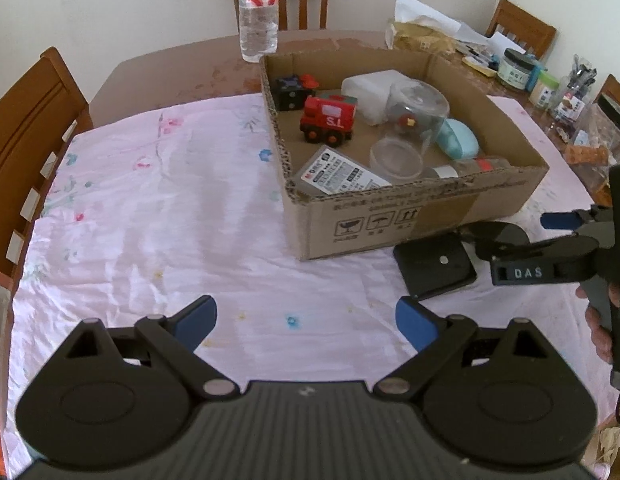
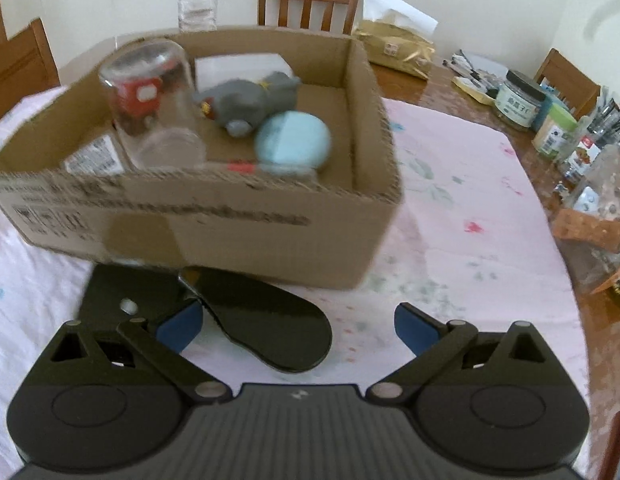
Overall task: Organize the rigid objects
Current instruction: 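Move left tool to black square pad while right tool moves to black oval piece, then close left tool on black square pad while right tool grasps black oval piece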
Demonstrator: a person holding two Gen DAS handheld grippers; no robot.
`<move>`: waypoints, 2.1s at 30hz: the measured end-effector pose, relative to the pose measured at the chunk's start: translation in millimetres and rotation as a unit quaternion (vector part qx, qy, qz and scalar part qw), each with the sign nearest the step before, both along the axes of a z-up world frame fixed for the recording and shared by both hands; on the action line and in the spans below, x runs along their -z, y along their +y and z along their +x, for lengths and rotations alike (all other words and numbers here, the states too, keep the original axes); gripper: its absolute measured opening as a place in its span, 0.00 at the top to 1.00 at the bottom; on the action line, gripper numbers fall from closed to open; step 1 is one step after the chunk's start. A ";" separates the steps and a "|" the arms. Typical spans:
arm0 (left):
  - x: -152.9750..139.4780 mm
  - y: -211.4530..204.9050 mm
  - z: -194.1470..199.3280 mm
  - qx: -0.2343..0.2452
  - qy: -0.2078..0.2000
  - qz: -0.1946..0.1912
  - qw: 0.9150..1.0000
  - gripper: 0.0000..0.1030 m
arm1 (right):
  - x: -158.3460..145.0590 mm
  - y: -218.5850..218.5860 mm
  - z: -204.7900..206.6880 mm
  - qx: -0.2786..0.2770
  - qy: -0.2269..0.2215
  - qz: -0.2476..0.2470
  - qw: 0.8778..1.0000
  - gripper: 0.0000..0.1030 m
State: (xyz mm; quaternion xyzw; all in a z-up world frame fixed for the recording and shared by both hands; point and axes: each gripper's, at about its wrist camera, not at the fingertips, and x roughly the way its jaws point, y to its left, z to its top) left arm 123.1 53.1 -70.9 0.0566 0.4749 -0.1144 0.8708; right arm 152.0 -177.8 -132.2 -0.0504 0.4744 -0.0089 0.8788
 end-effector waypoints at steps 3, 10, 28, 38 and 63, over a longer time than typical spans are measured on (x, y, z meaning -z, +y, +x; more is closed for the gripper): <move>0.8 -10.6 0.0 0.000 0.004 0.003 1.000 0.07 | 2.3 -4.2 -1.4 -0.015 0.000 0.012 1.000 0.00; 5.3 -26.0 -1.1 -0.010 0.017 0.012 1.000 0.07 | 5.4 17.1 2.8 -0.076 0.003 0.038 0.996 0.00; 51.2 -87.1 28.1 -0.009 0.053 -0.007 0.999 0.06 | 4.3 -50.3 -16.1 -0.105 0.003 0.038 0.994 0.00; 65.7 -93.2 31.1 -0.025 0.021 0.026 0.999 0.01 | 4.8 -51.1 -18.9 -0.112 -0.002 0.039 0.993 0.00; 57.5 -63.8 20.5 0.000 -0.001 0.018 1.000 0.31 | 4.3 -27.2 -13.0 -0.096 0.006 0.040 0.995 0.00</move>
